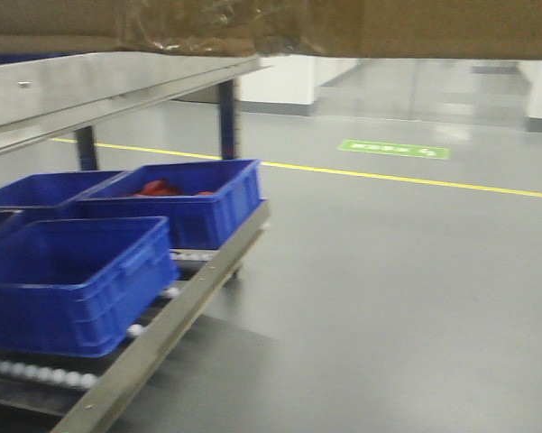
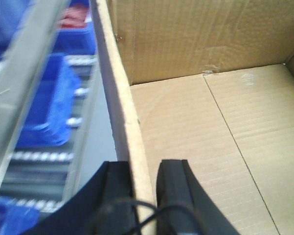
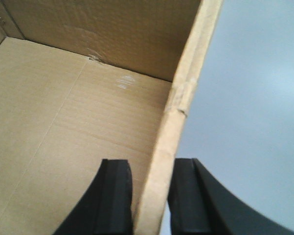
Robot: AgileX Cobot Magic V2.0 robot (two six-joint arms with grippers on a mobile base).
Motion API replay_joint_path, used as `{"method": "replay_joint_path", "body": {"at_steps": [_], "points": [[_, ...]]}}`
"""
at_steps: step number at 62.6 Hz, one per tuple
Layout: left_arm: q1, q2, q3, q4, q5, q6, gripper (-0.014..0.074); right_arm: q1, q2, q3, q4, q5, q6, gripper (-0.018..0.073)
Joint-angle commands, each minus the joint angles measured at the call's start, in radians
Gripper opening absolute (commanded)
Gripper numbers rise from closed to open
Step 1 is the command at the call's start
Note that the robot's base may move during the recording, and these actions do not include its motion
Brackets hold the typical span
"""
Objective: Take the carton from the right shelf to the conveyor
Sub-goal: 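Drive the base toward the red conveyor holding the carton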
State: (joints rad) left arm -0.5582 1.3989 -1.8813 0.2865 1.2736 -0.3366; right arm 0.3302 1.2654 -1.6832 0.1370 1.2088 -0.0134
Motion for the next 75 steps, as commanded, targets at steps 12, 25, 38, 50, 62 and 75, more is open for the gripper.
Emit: {"method": "replay_joint_path", "body": {"at_steps": [12,25,38,50,62,75], "points": [[-0.012,-0.014,-0.005,-0.045,-0.053,0.012,-0.0016,0.003,-0.012,-0.004,0.023,-0.051,-0.023,-0.0068],[-0.012,-0.014,-0.005,-0.045,-0.053,0.012,-0.0016,0.003,-0.012,-0.004,0.023,-0.051,-0.023,-0.0068],[-0.012,-0.014,-0.005,-0.045,-0.053,0.012,-0.0016,0.003,-0.012,-0.004,0.023,-0.051,-0.023,-0.0068],[-0.012,-0.014,-0.005,-0.045,-0.053,0.012,-0.0016,0.003,-0.012,-0.004,0.023,-0.051,-0.023,-0.0068],[-0.012,-0.014,-0.005,-0.045,-0.053,0.012,-0.0016,0.003,-0.012,-0.004,0.023,-0.051,-0.023,-0.0068],[-0.012,-0.014,-0.005,-0.045,-0.053,0.012,-0.0016,0.003,-0.012,-0.004,0.023,-0.051,-0.023,-0.0068]]}}
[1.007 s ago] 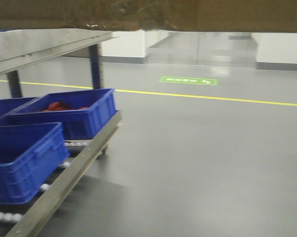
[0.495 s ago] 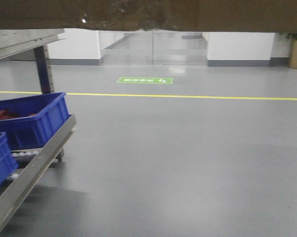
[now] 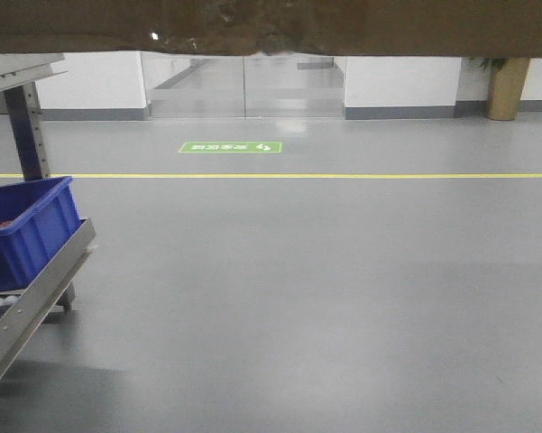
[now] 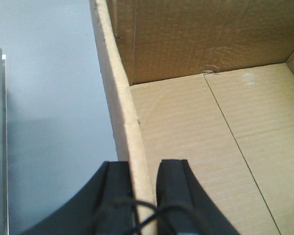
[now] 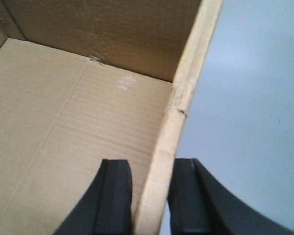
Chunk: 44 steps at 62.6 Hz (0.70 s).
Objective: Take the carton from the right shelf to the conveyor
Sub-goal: 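Drive the base toward the red conveyor holding the carton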
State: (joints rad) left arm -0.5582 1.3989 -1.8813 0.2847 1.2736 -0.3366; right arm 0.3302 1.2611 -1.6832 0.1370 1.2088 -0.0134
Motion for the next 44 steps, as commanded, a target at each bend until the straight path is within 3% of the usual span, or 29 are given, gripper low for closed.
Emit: {"method": "replay_joint_path", "body": {"at_steps": [1,44], "points": [[-0.012,-0.014,-0.005,-0.044,-0.053,0.012,-0.0016,0.003,-0.008,-0.004,0.023,-0.051,-0.023,-0.0068],[-0.012,-0.014,-0.005,-0.008,-0.053,0.012,-0.0016,0.003,-0.008,-0.004,0.023,-0.053,-0.023,-0.0068]]}}
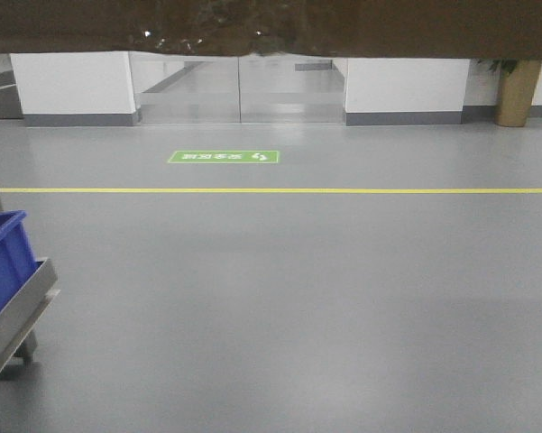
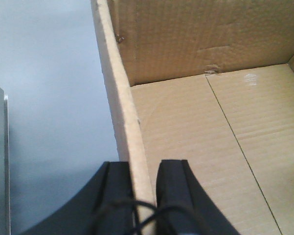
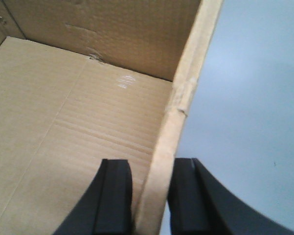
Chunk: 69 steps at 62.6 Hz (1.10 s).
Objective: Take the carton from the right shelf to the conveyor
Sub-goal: 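Drive the base toward the red conveyor holding the carton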
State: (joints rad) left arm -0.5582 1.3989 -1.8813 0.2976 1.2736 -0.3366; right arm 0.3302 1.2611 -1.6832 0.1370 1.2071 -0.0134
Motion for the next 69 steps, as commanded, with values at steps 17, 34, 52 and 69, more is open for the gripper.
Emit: {"method": "replay_joint_path", "body": {"at_steps": [17,34,52,69], "points": [[-0.012,-0.014,-0.005,-0.015,-0.053,0.012,-0.0016,0.003,0.001,-0.004,0.023,-0.102,-0.023,-0.0068],[-0.012,-0.014,-0.005,-0.012,-0.053,0.012,-0.0016,0.003,0.032,-0.004,0.023,-0.212,-0.023,-0.0068],[-0.012,-0.014,-0.005,-0.002,-0.053,0.012,-0.0016,0.003,0.047,-0.004,0.023,-0.268,-0.023,-0.0068],[-0.012,-0.014,-0.005,0.004,-0.053,0.012,-0.0016,0.003,0.047,-0.004,0.023,-0.310,-0.023,-0.0068]]}}
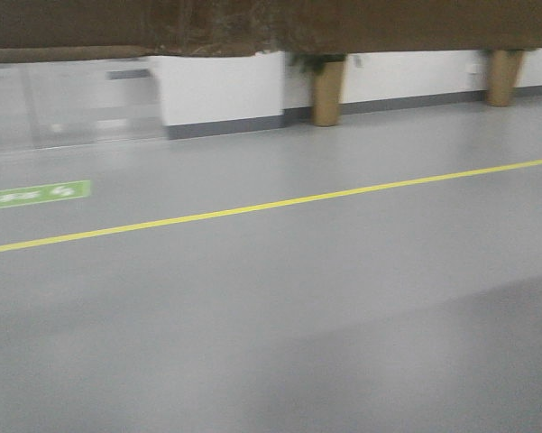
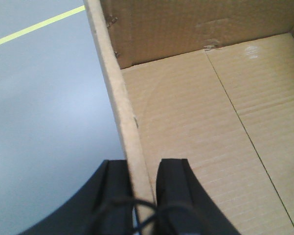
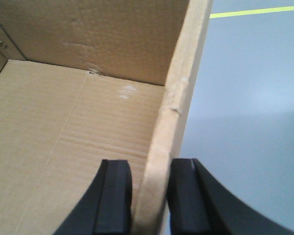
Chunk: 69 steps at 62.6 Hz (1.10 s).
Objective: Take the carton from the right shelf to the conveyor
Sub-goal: 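Drive the base toward the red conveyor holding the carton, then approach the conveyor and hold the carton above the grey belt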
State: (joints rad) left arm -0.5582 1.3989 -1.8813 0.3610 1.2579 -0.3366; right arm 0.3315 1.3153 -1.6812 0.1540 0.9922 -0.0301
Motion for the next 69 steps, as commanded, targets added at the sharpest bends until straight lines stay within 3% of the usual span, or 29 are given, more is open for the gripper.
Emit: {"method": "replay_joint_path", "body": {"at_steps": [1,21,59,69], "points": [[-0.012,-0.014,-0.005,-0.059,-0.037,0.012,-0.0016,0.002,-0.007,-0.006,0.005,-0.095,-0.007,-0.0068],[-0.012,-0.014,-0.005,-0.030,-0.037,0.012,-0.0016,0.002,-0.007,-0.006,0.005,-0.095,-0.007,-0.0068],[-0.012,-0.014,-0.005,0.166,-0.037,0.012,-0.0016,0.002,-0.007,-0.006,0.005,-0.097,-0.007,-0.0068],[-0.012,-0.014,-0.005,0.187,-0.037,0.012,-0.0016,0.002,-0.007,-0.006,0.005,-0.097,-0.007,-0.0068]]}}
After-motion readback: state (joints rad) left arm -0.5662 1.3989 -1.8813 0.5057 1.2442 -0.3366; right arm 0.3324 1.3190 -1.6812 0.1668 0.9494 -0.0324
